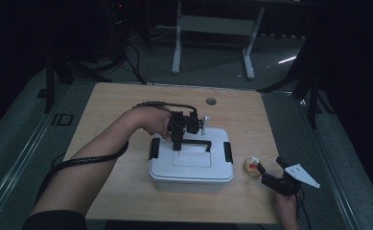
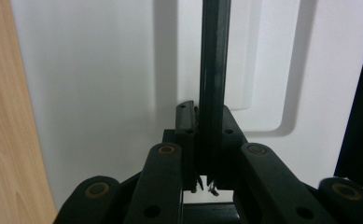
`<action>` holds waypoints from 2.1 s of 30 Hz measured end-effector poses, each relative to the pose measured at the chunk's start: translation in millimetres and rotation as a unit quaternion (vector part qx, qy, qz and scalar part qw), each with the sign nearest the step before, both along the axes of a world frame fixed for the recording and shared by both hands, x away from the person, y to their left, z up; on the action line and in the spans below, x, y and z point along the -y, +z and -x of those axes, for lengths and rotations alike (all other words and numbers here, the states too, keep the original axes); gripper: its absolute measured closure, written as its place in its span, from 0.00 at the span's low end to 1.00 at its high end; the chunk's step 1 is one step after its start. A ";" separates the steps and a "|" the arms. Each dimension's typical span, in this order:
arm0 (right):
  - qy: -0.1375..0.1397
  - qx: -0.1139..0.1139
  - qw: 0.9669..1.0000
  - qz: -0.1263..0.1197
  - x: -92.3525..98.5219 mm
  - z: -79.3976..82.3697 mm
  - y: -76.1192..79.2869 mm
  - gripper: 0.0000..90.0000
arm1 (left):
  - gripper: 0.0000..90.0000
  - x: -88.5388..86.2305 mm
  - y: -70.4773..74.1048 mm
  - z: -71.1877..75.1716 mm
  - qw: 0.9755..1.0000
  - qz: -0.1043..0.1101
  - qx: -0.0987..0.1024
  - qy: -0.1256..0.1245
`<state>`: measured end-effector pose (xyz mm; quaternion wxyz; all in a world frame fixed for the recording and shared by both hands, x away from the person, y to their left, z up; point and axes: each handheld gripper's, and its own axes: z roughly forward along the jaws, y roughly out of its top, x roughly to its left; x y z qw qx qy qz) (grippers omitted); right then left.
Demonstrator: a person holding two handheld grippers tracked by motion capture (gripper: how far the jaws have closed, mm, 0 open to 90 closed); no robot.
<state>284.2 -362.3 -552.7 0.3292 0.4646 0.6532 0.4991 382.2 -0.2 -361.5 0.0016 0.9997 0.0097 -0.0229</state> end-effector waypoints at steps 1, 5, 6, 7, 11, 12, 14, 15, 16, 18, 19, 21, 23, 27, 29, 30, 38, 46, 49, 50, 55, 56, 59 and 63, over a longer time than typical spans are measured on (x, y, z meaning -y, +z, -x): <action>0.000 0.000 1.000 0.000 0.0 0.0 0.0 0.15 | 0.93 -0.3 1.9 0.0 1.000 0.001 -0.001 0.003; 0.000 0.000 1.000 0.000 0.1 -0.1 0.0 0.15 | 0.93 -1.8 9.8 1.5 1.000 0.006 0.001 -0.001; 0.000 0.000 1.000 0.000 0.1 -0.1 0.0 0.15 | 0.93 -1.8 9.8 1.5 1.000 0.006 0.001 -0.001; 0.000 0.000 1.000 0.000 0.1 -0.1 0.0 0.15 | 0.93 -3.4 13.8 1.5 1.000 0.012 0.001 0.002; -0.001 -0.001 1.000 0.000 0.1 -0.1 0.0 0.15 | 0.93 -7.9 24.0 2.6 1.000 0.020 0.010 0.002; -0.001 -0.001 1.000 0.000 0.1 -0.1 0.0 0.15 | 0.93 -9.7 26.1 3.1 1.000 0.021 0.007 0.006; -0.001 0.000 1.000 0.001 0.2 -0.1 0.0 0.15 | 0.93 -13.5 30.6 3.4 1.000 0.024 0.012 0.010; -0.001 -0.001 1.000 0.000 0.2 -0.1 0.0 0.15 | 0.93 -15.7 32.6 3.4 1.000 0.026 0.012 0.007; -0.001 -0.001 1.000 -0.001 0.1 0.0 0.0 0.15 | 0.93 -17.8 34.6 3.5 0.999 0.027 0.015 0.010; -0.002 -0.002 1.000 -0.001 0.0 0.1 0.0 0.15 | 0.93 -22.1 37.7 3.9 0.999 0.026 0.018 0.011; -0.001 -0.002 1.000 -0.001 0.0 0.0 0.0 0.15 | 0.93 -24.3 39.4 3.9 0.999 0.027 0.021 0.018; -0.002 -0.002 1.000 -0.001 0.0 0.0 0.0 0.15 | 0.93 -28.9 42.0 4.4 0.999 0.029 0.024 0.017; -0.002 -0.002 1.000 -0.001 0.1 0.0 0.0 0.15 | 0.93 -33.7 45.3 5.1 0.999 0.030 0.026 0.020; -0.002 -0.002 1.000 0.000 -0.1 0.0 0.0 0.15 | 0.93 -42.0 53.2 5.7 0.998 0.040 0.029 0.030; -0.003 -0.002 1.000 0.000 0.0 0.0 0.0 0.15 | 0.93 -47.2 55.9 6.3 0.998 0.040 0.029 0.033; -0.003 -0.002 1.000 0.000 0.0 0.0 0.0 0.15 | 0.93 -50.1 56.7 6.6 0.998 0.039 0.029 0.034; -0.003 -0.002 1.000 0.000 0.2 -0.3 0.0 0.15 | 0.93 -83.4 61.8 7.6 0.996 0.044 0.035 0.062; -0.004 -0.004 1.000 0.001 -0.1 -0.4 0.1 0.15 | 0.93 -127.6 63.3 12.3 0.993 0.042 0.035 0.102; -0.005 -0.004 1.000 0.002 -0.4 -0.3 0.2 0.15 | 0.93 -144.7 63.7 14.5 0.991 0.046 0.035 0.120; -0.005 -0.004 1.000 0.002 -0.5 -0.3 0.1 0.15 | 0.93 -150.0 63.8 15.6 0.991 0.046 0.038 0.123; -0.006 -0.005 1.000 0.004 -1.1 -0.3 0.2 0.15 | 0.93 -181.0 64.8 21.3 0.987 0.049 0.037 0.152; -0.006 -0.005 1.000 0.005 -1.0 -0.4 0.2 0.15 | 0.93 -187.7 65.1 22.6 0.985 0.049 0.040 0.159; -0.007 -0.005 1.000 0.006 -1.2 -0.3 0.2 0.15 | 0.93 -208.3 65.1 26.1 0.982 0.047 0.041 0.181; -0.007 -0.006 1.000 0.008 -1.6 -0.5 0.3 0.15 | 0.93 -232.9 60.5 32.4 0.976 0.050 0.039 0.208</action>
